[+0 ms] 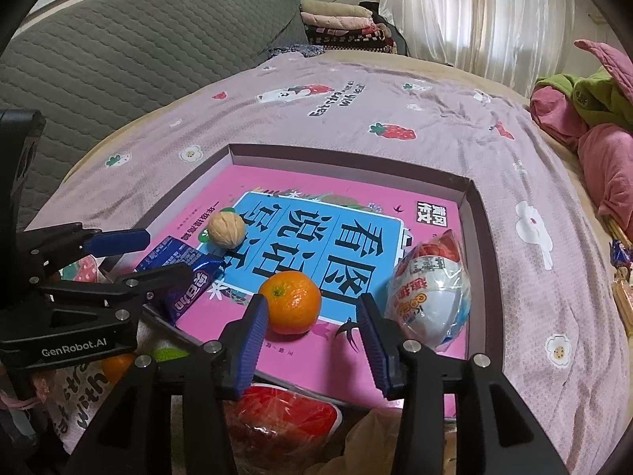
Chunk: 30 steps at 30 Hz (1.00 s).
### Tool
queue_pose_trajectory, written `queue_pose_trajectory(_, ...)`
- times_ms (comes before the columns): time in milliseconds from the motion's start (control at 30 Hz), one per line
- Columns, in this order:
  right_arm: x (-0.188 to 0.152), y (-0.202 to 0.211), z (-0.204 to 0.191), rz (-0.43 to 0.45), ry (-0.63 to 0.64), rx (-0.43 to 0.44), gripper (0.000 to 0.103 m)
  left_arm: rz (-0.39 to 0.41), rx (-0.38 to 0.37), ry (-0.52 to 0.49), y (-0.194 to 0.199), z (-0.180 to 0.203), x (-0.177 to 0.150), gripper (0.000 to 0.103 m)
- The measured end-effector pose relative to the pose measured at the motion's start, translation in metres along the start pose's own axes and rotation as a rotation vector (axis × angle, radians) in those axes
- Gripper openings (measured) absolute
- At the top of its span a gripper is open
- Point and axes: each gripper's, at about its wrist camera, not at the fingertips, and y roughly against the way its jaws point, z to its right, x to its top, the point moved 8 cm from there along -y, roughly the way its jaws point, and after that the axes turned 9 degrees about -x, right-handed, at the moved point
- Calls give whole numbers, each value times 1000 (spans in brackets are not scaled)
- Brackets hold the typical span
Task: Organize objects
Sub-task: 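Open the right tool to release the mandarin while the left releases the packet onto the book, then withdraw both open tools from the tray back over the remaining items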
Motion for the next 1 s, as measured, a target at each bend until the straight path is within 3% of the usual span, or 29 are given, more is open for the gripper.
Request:
queue_pose_trajectory(267,6,8,1,36,-2,-1,47,71,13,6,20,-2,9,65)
queue_pose_trajectory(400,16,23,2,91,-13,9,58,109,24,1,34,-1,14,70)
queue_pose_trajectory(1000,34,62,17,201,-43,-12,63,209,45,-36,73,22,19,71)
